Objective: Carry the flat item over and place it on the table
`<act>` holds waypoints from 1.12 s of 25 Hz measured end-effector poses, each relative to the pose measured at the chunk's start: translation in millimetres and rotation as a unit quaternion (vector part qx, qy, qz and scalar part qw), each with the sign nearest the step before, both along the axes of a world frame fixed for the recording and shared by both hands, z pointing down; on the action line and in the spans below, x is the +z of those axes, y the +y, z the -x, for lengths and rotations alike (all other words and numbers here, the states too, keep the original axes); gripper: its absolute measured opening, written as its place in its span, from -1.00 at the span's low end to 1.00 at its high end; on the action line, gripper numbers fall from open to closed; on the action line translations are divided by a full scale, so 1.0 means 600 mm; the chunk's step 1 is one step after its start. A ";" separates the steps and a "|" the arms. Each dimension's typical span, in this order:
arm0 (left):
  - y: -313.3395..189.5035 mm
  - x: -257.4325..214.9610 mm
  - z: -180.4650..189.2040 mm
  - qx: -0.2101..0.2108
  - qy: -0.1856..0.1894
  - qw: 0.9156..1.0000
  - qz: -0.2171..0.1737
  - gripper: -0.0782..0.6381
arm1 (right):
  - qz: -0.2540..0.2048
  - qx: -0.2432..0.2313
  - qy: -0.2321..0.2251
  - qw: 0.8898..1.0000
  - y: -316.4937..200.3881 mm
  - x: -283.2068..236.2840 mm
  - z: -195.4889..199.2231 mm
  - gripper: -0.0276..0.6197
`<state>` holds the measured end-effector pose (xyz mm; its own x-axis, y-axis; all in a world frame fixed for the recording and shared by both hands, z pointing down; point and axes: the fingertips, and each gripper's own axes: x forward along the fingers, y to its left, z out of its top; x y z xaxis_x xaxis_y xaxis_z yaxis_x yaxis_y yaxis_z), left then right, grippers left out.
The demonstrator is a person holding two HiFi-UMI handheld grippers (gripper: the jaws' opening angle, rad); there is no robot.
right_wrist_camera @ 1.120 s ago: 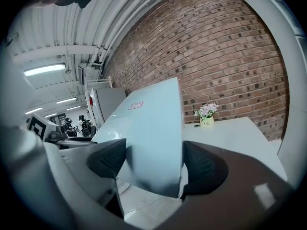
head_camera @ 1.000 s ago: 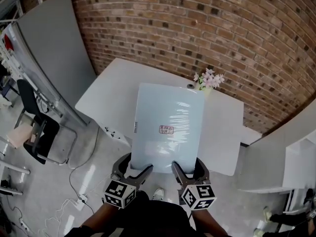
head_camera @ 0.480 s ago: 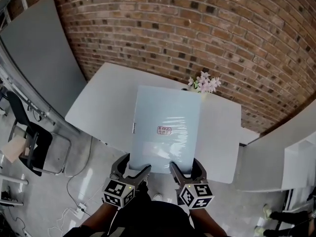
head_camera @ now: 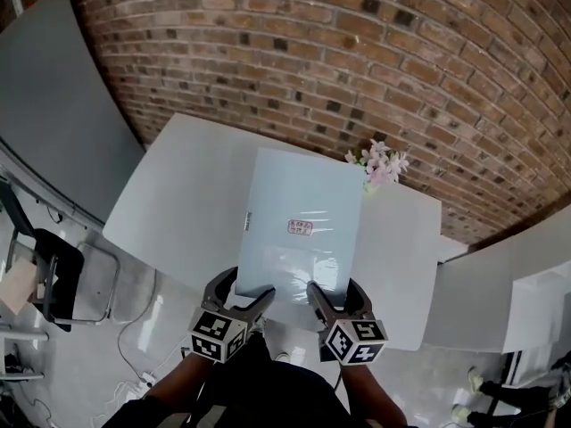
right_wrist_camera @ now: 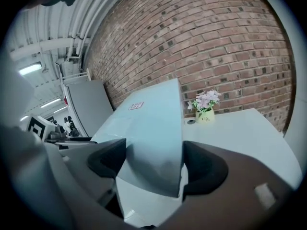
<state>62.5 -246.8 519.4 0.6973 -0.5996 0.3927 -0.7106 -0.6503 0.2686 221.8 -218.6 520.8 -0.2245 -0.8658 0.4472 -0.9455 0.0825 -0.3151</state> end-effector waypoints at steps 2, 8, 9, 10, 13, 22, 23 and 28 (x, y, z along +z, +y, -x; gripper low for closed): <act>-0.029 0.011 0.000 0.000 -0.004 1.000 0.012 0.29 | 0.010 0.001 0.000 1.000 -0.029 0.010 0.001 0.25; -0.104 0.041 -0.006 0.005 -0.011 0.999 0.041 0.29 | 0.039 0.006 -0.009 0.999 -0.101 0.040 -0.003 0.25; -0.115 0.048 -0.007 0.007 -0.012 0.999 0.046 0.29 | 0.044 0.008 -0.010 0.999 -0.111 0.047 -0.004 0.25; -0.126 0.055 -0.009 0.008 -0.013 0.999 0.050 0.29 | 0.050 0.010 -0.012 0.999 -0.121 0.055 -0.006 0.25; -0.154 0.080 -0.011 0.011 -0.016 0.997 0.069 0.29 | 0.070 0.014 -0.012 0.997 -0.147 0.082 -0.010 0.25; -0.217 0.147 -0.019 0.016 -0.029 0.993 0.113 0.29 | 0.117 0.020 -0.021 0.993 -0.206 0.150 -0.019 0.26; -0.222 0.155 -0.019 0.017 -0.031 0.992 0.118 0.29 | 0.123 0.022 -0.023 0.992 -0.210 0.158 -0.019 0.26; -0.244 0.192 -0.021 0.017 -0.039 0.988 0.147 0.30 | 0.147 0.023 -0.029 0.988 -0.232 0.196 -0.021 0.26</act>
